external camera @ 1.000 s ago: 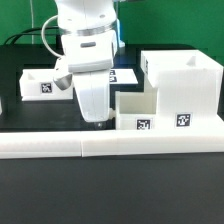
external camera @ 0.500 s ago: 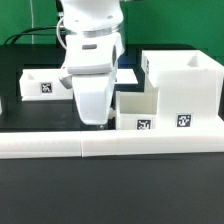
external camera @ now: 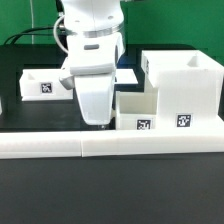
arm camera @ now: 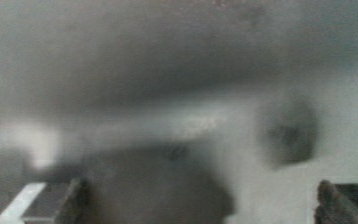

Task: Assemble drawer

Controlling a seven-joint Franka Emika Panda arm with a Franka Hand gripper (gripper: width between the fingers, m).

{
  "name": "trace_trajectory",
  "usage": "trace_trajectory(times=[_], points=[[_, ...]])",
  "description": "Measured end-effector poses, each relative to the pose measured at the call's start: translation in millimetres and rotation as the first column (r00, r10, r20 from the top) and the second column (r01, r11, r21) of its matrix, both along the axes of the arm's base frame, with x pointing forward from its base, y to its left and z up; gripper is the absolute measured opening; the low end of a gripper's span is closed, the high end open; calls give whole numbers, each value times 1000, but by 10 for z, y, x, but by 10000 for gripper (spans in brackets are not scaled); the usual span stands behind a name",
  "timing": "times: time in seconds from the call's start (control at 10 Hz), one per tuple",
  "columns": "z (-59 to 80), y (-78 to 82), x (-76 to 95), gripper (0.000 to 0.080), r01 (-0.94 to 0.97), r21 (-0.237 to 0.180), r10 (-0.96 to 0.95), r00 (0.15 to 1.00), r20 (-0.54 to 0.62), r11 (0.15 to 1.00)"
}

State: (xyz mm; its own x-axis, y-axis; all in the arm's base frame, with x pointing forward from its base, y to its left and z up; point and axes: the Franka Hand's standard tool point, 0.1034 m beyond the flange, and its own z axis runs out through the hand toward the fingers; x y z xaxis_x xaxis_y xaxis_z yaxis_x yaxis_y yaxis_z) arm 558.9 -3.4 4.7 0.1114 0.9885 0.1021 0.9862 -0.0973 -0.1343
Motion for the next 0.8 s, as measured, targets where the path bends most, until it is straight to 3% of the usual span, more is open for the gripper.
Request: trace_trajectory(times=[0.3,0.8], points=[[1,183,45,649,42,-2,-42,999,-4,999],[0,165,45,649,33,0,-33,999,-3,999]])
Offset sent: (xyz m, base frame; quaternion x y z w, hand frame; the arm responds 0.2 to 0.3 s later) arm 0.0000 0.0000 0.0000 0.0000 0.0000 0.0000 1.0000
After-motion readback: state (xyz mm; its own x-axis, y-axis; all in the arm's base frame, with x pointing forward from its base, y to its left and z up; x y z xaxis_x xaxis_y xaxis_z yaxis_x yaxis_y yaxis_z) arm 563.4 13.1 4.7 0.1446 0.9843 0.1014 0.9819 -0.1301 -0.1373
